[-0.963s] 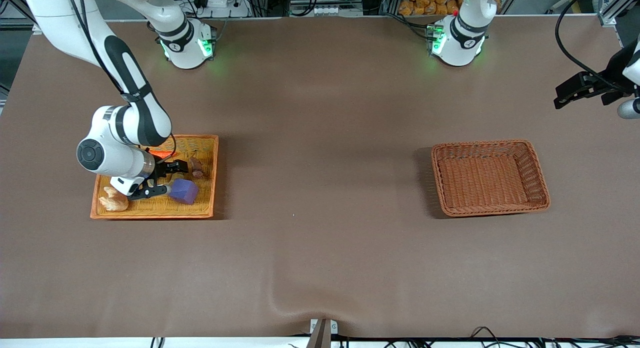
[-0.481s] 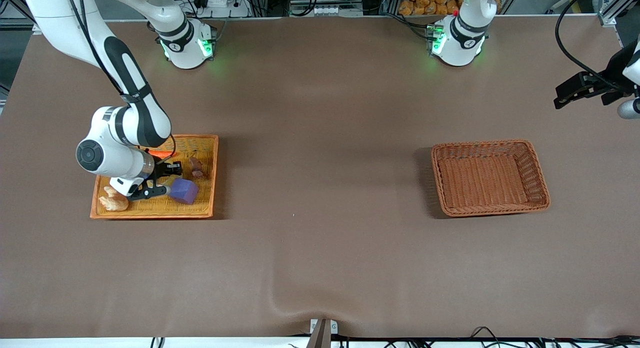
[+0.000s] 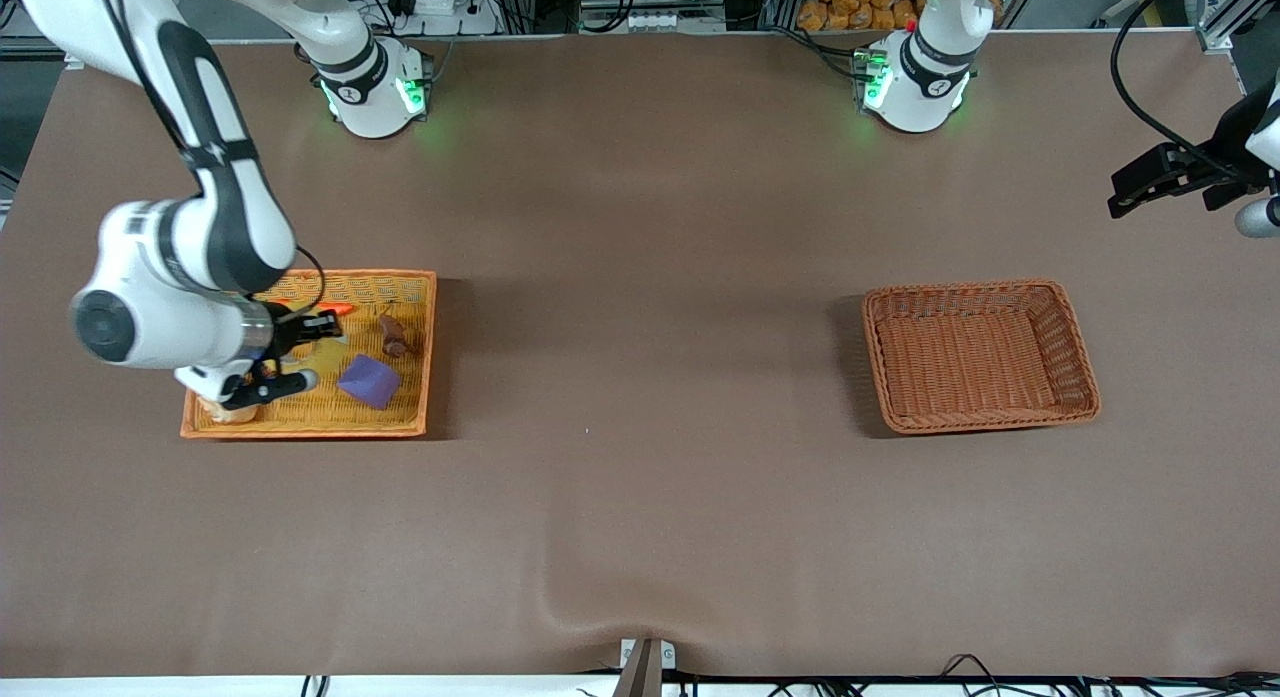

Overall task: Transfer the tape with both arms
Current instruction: 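Lift the tape roll and carry it toward the table middle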

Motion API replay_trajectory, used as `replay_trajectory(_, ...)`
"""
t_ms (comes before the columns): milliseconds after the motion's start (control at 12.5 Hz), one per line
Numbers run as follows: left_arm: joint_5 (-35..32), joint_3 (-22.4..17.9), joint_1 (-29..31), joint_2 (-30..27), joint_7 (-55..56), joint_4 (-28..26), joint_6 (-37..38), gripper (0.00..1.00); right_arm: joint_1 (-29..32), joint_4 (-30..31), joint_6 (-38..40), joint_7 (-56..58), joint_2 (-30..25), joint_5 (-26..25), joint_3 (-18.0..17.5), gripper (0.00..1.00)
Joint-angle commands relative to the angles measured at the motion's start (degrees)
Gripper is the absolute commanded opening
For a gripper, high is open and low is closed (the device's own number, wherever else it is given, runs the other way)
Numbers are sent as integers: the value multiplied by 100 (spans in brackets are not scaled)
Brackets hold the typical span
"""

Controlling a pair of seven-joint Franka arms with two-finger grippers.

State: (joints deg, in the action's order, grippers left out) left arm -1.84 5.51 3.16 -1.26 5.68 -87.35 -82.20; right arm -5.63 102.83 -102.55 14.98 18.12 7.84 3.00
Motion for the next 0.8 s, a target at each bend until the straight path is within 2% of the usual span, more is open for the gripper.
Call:
replay_trajectory(0,-18,20,27,-58,30,-19,-7,100,-481,-571,351,-519,51,-134,8,0)
replay_trajectory(160,-18,20,27,-49,30,-1,-15,100,-1191,-789,245,-1265,103,-64,8,0)
replay_trajectory(321,-18,20,18,-49,38,-1,-15,100,-2008,-1149,-43,-2492,226,242,8,0)
replay_trajectory(561,-18,20,18,-58,38,-27,-7,100,-3011,-2211,-116,-4261,1076,271,8,0)
replay_trajectory(642,-18,20,18,-49,38,-36,-15,100,-3301,-2502,-272,-4597,1418,271,-1,0)
replay_trajectory(722,-18,20,18,-49,38,-54,-15,100,-3617,-2644,-752,-5018,1718,271,-1,0)
